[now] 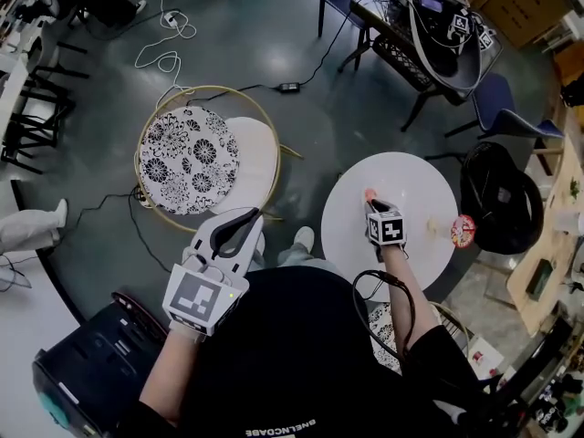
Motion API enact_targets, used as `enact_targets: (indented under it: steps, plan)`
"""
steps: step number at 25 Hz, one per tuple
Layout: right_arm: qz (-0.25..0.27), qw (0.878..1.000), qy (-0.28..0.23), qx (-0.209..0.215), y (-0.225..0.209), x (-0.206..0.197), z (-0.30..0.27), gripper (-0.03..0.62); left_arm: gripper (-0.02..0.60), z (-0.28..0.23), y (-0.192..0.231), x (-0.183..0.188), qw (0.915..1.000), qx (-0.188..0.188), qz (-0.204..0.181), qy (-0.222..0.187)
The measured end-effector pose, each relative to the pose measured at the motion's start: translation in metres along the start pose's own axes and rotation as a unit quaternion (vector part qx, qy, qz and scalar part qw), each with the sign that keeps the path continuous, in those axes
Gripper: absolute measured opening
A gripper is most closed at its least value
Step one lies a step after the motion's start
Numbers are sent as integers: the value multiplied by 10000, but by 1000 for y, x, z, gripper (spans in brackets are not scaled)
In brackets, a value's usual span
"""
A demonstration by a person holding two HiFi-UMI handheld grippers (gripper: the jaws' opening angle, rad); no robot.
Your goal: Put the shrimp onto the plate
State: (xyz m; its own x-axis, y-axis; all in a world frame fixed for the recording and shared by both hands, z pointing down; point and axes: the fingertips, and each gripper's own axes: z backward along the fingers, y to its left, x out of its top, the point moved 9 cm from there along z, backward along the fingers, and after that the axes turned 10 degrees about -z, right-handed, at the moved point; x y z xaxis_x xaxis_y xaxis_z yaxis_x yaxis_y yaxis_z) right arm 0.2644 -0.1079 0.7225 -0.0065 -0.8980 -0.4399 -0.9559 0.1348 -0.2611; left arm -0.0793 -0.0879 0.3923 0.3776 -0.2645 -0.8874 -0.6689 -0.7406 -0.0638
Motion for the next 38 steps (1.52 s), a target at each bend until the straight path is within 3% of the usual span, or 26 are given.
enact_targets:
  steps: [3, 20, 38]
  plan:
    - [2, 10000, -46, -80, 3, 0, 5, 52, 5, 2, 2, 0, 10000, 44, 15, 80]
    - [-119, 9983, -545, -157, 33, 0, 51, 58, 5, 11, 5, -2, 9989, -329, -13, -347]
    - [-88, 9832, -1824, 57, 148, 41, 156, 57, 5, 30, 36, -13, 9928, -974, 53, -689]
